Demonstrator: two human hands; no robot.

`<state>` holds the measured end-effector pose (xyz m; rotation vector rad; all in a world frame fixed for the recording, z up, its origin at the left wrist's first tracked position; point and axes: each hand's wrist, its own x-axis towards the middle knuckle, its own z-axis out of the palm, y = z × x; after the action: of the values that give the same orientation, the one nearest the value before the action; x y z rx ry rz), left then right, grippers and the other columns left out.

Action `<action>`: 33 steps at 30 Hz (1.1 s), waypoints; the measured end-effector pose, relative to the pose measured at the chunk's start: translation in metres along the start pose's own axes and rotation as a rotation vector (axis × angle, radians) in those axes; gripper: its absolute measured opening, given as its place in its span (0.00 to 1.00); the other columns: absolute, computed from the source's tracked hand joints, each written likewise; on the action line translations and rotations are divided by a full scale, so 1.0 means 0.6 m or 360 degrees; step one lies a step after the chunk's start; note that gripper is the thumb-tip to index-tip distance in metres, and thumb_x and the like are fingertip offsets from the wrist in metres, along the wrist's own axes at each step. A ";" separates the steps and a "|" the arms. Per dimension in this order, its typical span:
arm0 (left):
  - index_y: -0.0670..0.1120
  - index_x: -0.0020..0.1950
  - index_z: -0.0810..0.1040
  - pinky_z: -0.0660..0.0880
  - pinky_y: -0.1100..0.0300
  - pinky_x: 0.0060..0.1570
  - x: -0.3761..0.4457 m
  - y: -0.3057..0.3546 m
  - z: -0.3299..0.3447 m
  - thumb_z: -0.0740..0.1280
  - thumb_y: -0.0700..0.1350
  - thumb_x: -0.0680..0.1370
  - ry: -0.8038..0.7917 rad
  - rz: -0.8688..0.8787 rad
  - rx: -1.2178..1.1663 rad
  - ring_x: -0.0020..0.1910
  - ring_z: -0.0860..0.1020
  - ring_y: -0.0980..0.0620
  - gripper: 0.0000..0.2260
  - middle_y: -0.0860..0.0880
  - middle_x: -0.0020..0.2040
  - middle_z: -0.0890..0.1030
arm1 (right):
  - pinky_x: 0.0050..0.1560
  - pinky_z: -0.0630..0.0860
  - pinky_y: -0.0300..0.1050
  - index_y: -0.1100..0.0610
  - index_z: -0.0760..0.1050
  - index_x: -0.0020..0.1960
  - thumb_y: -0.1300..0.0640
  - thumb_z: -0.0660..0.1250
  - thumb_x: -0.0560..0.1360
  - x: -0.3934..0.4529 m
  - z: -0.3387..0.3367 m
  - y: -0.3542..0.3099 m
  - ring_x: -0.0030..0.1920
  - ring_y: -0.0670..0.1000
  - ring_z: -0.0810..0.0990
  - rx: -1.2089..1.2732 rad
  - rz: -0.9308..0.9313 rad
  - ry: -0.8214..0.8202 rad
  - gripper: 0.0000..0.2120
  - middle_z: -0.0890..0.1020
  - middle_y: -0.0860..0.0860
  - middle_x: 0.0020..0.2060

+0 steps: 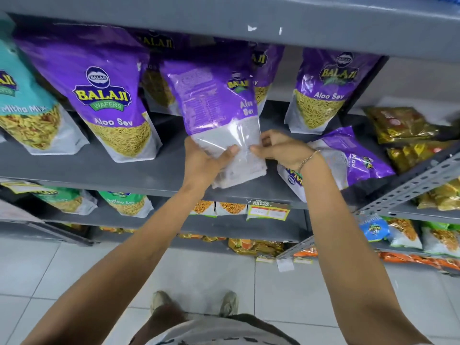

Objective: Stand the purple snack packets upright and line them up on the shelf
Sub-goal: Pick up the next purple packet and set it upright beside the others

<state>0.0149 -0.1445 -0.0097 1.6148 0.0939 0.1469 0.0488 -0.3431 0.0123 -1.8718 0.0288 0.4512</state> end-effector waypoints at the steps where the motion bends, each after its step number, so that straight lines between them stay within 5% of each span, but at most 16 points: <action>1: 0.51 0.57 0.66 0.73 0.76 0.45 0.014 0.003 -0.005 0.81 0.49 0.62 -0.0009 0.0045 0.0075 0.51 0.77 0.63 0.31 0.54 0.54 0.77 | 0.53 0.75 0.41 0.64 0.70 0.56 0.62 0.70 0.72 0.005 0.010 0.002 0.49 0.49 0.77 -0.0024 0.0008 0.0007 0.16 0.79 0.54 0.49; 7: 0.51 0.60 0.65 0.71 0.76 0.49 0.097 -0.002 -0.033 0.82 0.45 0.58 -0.0151 0.0288 0.0263 0.51 0.74 0.73 0.37 0.59 0.54 0.76 | 0.52 0.79 0.49 0.50 0.64 0.45 0.65 0.78 0.62 0.032 0.071 0.023 0.53 0.54 0.79 0.0274 -0.0205 0.0576 0.25 0.78 0.50 0.47; 10: 0.50 0.60 0.65 0.72 0.70 0.54 0.122 -0.009 -0.037 0.82 0.47 0.56 -0.0132 0.0321 0.0385 0.55 0.76 0.61 0.38 0.55 0.55 0.77 | 0.54 0.79 0.51 0.47 0.65 0.45 0.62 0.80 0.59 0.049 0.086 0.024 0.54 0.55 0.80 0.0327 -0.0258 0.0746 0.27 0.80 0.53 0.51; 13: 0.43 0.64 0.67 0.70 0.52 0.64 0.130 -0.027 -0.034 0.81 0.48 0.60 -0.0069 0.0286 0.0513 0.63 0.72 0.46 0.38 0.45 0.62 0.75 | 0.57 0.79 0.51 0.52 0.64 0.50 0.59 0.78 0.63 0.065 0.094 0.031 0.55 0.54 0.79 0.0236 -0.0297 0.0732 0.26 0.79 0.52 0.52; 16: 0.40 0.70 0.65 0.64 0.56 0.66 0.102 -0.039 -0.018 0.78 0.51 0.64 0.0147 0.0336 0.0494 0.66 0.67 0.44 0.40 0.42 0.65 0.70 | 0.57 0.77 0.49 0.54 0.61 0.52 0.62 0.75 0.67 0.077 0.081 0.031 0.55 0.52 0.78 0.0088 -0.0297 0.0627 0.25 0.77 0.51 0.51; 19: 0.38 0.67 0.66 0.69 0.48 0.62 0.043 -0.056 0.020 0.73 0.48 0.72 0.0209 0.0465 0.0480 0.60 0.70 0.42 0.29 0.42 0.59 0.69 | 0.55 0.77 0.46 0.57 0.58 0.53 0.74 0.65 0.69 0.087 0.070 0.031 0.52 0.48 0.76 0.0100 -0.0297 0.0539 0.22 0.74 0.54 0.51; 23: 0.37 0.74 0.56 0.64 0.61 0.66 -0.010 -0.080 0.073 0.69 0.40 0.75 -0.0106 0.0382 0.0603 0.65 0.66 0.43 0.33 0.37 0.66 0.62 | 0.36 0.75 0.27 0.60 0.59 0.52 0.79 0.51 0.70 0.085 0.077 0.035 0.44 0.43 0.76 0.0247 -0.0311 0.0639 0.18 0.75 0.51 0.44; 25: 0.38 0.76 0.49 0.59 0.66 0.64 -0.014 -0.081 0.083 0.71 0.41 0.74 -0.0073 0.0290 0.0591 0.66 0.63 0.43 0.39 0.36 0.68 0.58 | 0.36 0.75 0.27 0.58 0.62 0.48 0.78 0.48 0.71 0.084 0.078 0.043 0.41 0.44 0.77 0.0289 -0.0329 0.0773 0.17 0.76 0.50 0.41; 27: 0.37 0.76 0.47 0.60 0.59 0.69 -0.003 -0.074 0.082 0.73 0.45 0.72 0.0018 0.0211 0.0530 0.69 0.60 0.41 0.43 0.35 0.70 0.57 | 0.41 0.78 0.35 0.53 0.64 0.44 0.78 0.47 0.71 0.081 0.080 0.054 0.39 0.48 0.80 0.0315 -0.0333 0.0762 0.21 0.80 0.55 0.42; 29: 0.35 0.74 0.50 0.62 0.53 0.70 0.021 -0.066 0.072 0.76 0.47 0.69 0.0155 0.0158 0.0457 0.70 0.60 0.40 0.46 0.35 0.70 0.59 | 0.48 0.79 0.43 0.54 0.66 0.45 0.77 0.51 0.72 0.077 0.083 0.063 0.42 0.54 0.82 0.0232 -0.0357 0.0648 0.19 0.82 0.63 0.46; 33: 0.38 0.59 0.63 0.71 0.67 0.52 0.074 -0.065 0.040 0.79 0.46 0.64 0.0281 0.0077 0.0243 0.56 0.75 0.44 0.34 0.44 0.56 0.72 | 0.38 0.74 0.26 0.57 0.68 0.50 0.76 0.51 0.72 0.070 0.081 0.057 0.42 0.49 0.81 0.0146 -0.0332 0.0561 0.18 0.81 0.64 0.52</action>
<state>0.0635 -0.1598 -0.0479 1.7546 0.2066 0.3265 0.0655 -0.3020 -0.0456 -1.8205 0.0882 -0.0259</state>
